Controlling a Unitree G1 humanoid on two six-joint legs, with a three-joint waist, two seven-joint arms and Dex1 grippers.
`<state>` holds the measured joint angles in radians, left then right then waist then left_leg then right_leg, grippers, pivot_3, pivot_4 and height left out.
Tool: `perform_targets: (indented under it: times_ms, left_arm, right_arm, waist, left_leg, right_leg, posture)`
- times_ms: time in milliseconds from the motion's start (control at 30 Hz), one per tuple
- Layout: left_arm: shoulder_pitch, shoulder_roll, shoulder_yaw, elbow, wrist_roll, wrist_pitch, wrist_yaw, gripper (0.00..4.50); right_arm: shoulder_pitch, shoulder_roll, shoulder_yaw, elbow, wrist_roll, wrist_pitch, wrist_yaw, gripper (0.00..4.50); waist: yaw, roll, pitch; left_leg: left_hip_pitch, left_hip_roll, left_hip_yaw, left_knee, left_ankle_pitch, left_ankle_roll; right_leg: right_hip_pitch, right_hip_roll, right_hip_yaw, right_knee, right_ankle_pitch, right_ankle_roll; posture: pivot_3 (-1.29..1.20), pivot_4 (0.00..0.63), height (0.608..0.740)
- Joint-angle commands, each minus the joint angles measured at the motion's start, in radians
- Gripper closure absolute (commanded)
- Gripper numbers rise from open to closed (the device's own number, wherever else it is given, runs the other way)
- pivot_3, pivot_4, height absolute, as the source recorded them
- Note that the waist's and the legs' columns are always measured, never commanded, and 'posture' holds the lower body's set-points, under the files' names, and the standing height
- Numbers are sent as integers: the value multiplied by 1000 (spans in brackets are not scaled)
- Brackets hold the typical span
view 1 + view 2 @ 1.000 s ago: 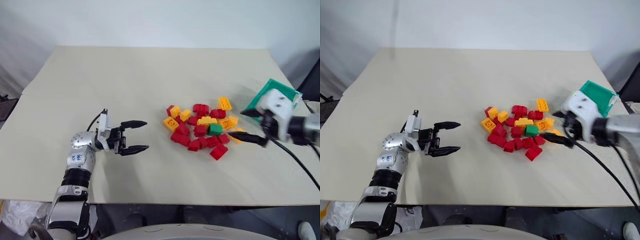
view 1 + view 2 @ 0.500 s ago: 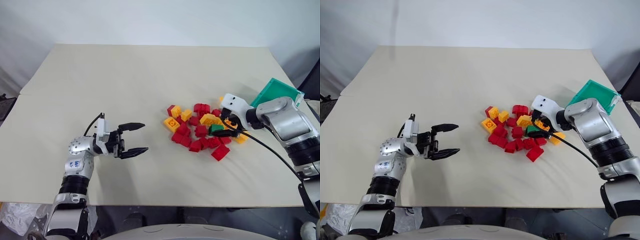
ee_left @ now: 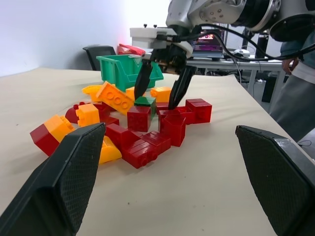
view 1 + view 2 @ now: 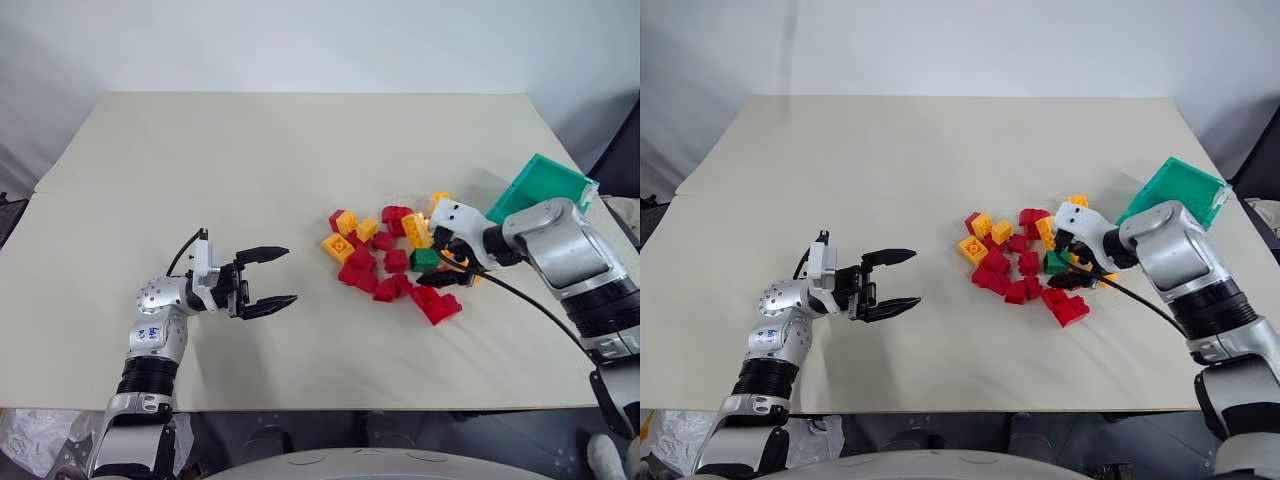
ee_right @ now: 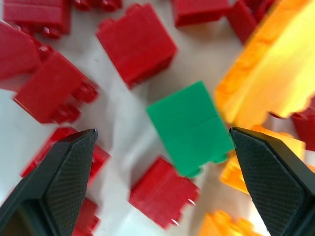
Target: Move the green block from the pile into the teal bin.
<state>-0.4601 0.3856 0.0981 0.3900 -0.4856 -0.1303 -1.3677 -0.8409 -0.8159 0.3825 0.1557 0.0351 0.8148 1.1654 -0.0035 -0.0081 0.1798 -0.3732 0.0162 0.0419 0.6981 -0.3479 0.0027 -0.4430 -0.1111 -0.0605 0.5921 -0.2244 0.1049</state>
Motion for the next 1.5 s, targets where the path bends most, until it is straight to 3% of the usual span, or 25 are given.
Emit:
perform_targets:
  times_ms: [33,67,167,400,433,633,833,1033,1233,1267,1500]
  left_arm:
    - [-10,-6,-1,-31,-12,-6,4,0]
    - [-12,-7,-1,-30,-11,-6,3,0]
    - [-13,-9,-2,-34,-10,-2,3,0]
    - [-34,-16,-13,-34,-3,3,9,0]
    - [-39,-19,-17,-34,1,1,11,0]
    - [-127,-70,-70,-11,70,-21,96,0]
    - [-232,-143,-123,36,152,-24,214,0]
    - [-339,-221,-165,116,225,-32,311,0]
    - [-417,-270,-172,214,260,-63,358,0]
    - [-432,-275,-171,232,265,-66,368,0]
    - [-446,-258,-164,239,279,9,430,0]
  right_arm:
    - [1,35,-16,40,6,4,-17,16]
    - [-4,45,-16,57,-1,0,-28,16]
    - [-12,47,-26,48,-3,-1,-32,604]
    - [1,-16,-123,-66,32,44,-57,2997]
    - [6,-22,-144,-85,40,51,-65,3047]
    - [76,-68,-361,-176,70,76,-192,3041]
    - [136,-126,-506,-127,39,35,-356,3041]
    - [102,-149,-541,40,-4,-51,-484,3041]
    - [25,-117,-491,302,-53,-224,-565,3041]
    - [5,-107,-479,348,-65,-241,-582,2326]
    - [-33,-96,-460,392,-64,-308,-568,188]
  waist:
    - [1,0,0]
    - [1,0,0]
    - [0,0,0]
    - [2,0,0]
    - [3,0,0]
    - [23,0,0]
    - [29,0,0]
    - [27,0,0]
    - [24,0,0]
    - [23,0,0]
    - [24,1,0]
  left_leg:
    - [0,0,0,0,0,0]
    - [0,0,0,0,0,0]
    - [0,0,0,0,1,-2]
    - [-1,0,1,0,1,-2]
    - [-1,0,1,0,1,-2]
    - [-3,-1,0,0,1,-1]
    - [-3,-2,2,0,0,0]
    - [-3,-2,3,0,0,0]
    - [-2,-2,6,-1,0,1]
    - [-2,-2,6,-1,0,1]
    - [-2,-2,8,-1,0,1]
  right_leg:
    - [0,0,0,0,0,0]
    - [0,0,0,0,0,0]
    - [0,0,0,0,0,0]
    - [-1,0,1,-1,1,1]
    - [-1,0,1,-1,1,1]
    - [-1,-1,0,-3,1,2]
    - [-1,-1,1,-4,2,3]
    - [-1,-1,2,-5,2,4]
    - [-1,0,5,-6,3,5]
    - [-1,0,5,-6,3,5]
    - [-1,0,7,-8,4,7]
  posture:
    - [0,150,740]
    - [0,150,740]
    - [0,150,740]
    - [0,150,740]
    - [0,150,740]
    - [0,150,740]
    - [0,150,740]
    - [0,150,740]
    - [0,150,740]
    - [0,150,740]
    - [0,150,740]
